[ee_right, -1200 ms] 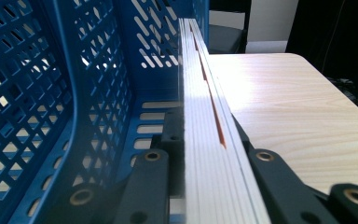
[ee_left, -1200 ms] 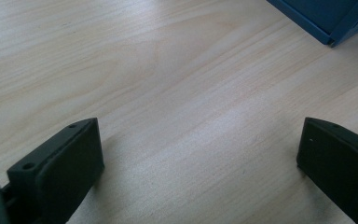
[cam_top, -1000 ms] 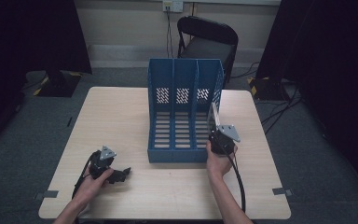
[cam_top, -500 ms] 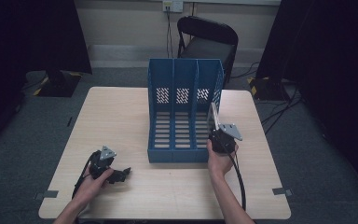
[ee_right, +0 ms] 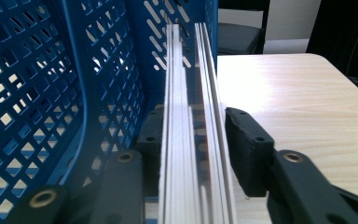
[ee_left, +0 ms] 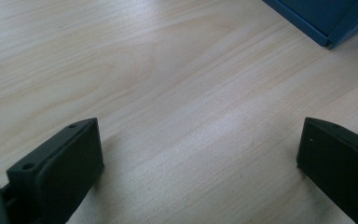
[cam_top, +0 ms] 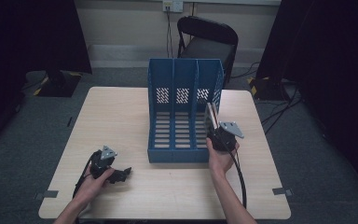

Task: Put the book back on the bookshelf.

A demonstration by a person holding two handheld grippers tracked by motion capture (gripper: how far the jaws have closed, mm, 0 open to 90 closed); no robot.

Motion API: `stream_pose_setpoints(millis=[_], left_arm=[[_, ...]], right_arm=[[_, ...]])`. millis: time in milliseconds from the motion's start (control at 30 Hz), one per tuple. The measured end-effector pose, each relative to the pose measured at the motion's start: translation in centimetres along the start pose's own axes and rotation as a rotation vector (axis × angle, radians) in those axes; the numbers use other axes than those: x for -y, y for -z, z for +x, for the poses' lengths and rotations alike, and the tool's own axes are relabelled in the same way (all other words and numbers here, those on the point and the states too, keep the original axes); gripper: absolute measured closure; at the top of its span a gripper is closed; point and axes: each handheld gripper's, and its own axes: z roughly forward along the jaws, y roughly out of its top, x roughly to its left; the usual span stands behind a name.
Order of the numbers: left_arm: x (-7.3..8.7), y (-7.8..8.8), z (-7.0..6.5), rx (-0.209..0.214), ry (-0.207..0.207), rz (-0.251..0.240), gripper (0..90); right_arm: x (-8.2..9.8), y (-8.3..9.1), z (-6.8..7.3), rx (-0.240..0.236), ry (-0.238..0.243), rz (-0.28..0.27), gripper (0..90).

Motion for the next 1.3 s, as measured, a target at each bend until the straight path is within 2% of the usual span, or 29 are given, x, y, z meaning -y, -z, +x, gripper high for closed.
stream_pose_setpoints(millis=[133,533,733,1033,1133,1300], left_arm=[[-0.04,-0.04,0.0,0.003,0.001,0.0,0.0],[-0.04,-0.04,0.0,0.003,0.0,0.0,0.0],[-0.03,-0.04,-0.01,0.003,0.001,0.0,0.0],[-0.03,-0.02,-0.01,0.002,0.0,0.001,0.0],[-0.03,-0.02,-0.01,0.002,-0.001,0.001,0.0],[-0.03,-0.02,-0.01,0.002,0.0,0.001,0.0]], right_arm=[[-0.16,-0.24,-0.04,-0.02,0.003,0.017,54.4],[-0.13,-0.05,-0.06,-0.043,-0.011,0.031,45.9],[-0.18,0.05,-0.28,-0.049,-0.014,0.033,44.7],[-0.36,0.42,-0.45,-0.037,-0.018,0.019,46.4],[-0.43,0.6,-0.46,-0.019,-0.009,0.02,52.8],[-0.56,0.69,-0.33,0.004,0.005,0.018,58.1]])
